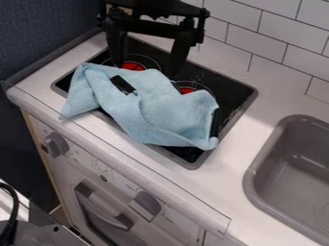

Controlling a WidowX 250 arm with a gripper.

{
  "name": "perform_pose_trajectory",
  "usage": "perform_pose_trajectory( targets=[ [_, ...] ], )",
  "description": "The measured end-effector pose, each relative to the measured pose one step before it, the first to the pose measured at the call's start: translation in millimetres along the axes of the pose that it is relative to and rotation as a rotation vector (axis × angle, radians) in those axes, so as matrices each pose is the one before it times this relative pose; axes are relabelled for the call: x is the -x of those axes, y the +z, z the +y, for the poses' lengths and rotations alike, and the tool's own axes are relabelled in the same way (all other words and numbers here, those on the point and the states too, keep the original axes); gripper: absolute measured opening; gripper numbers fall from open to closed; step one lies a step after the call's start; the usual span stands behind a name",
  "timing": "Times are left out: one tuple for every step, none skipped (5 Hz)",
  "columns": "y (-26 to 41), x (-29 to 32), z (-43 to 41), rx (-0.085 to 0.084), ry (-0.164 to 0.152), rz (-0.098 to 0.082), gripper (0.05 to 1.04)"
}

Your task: Move the cloth to the top side of the stove

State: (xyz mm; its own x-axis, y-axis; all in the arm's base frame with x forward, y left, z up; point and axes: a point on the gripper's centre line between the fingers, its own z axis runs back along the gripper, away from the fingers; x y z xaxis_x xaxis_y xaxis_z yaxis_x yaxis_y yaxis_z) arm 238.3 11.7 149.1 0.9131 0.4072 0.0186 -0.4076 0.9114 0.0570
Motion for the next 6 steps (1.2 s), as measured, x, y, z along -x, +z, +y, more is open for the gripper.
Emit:
perform_pose_trajectory(
  targets=[
    [-7.35, 1.37, 0.50, -0.0098, 0.0043, 0.0226, 1.001],
    [-29.34, -12.70, -1.86, -0.0114, 0.0241, 0.0245, 1.001],
    [-40.86, -15.90, -2.78, 0.0252, 0.0101, 0.0684, 1.001],
    [-36.57, -14.27, 3.31, 0.0471, 0.0036, 0.0503, 1.001],
    [-18.90, -7.42, 6.74, 0.0192, 0.0135, 0.0290, 1.000],
    [-1.44, -6.89, -1.48, 0.0134, -0.0125, -0.0254, 1.001]
  ],
)
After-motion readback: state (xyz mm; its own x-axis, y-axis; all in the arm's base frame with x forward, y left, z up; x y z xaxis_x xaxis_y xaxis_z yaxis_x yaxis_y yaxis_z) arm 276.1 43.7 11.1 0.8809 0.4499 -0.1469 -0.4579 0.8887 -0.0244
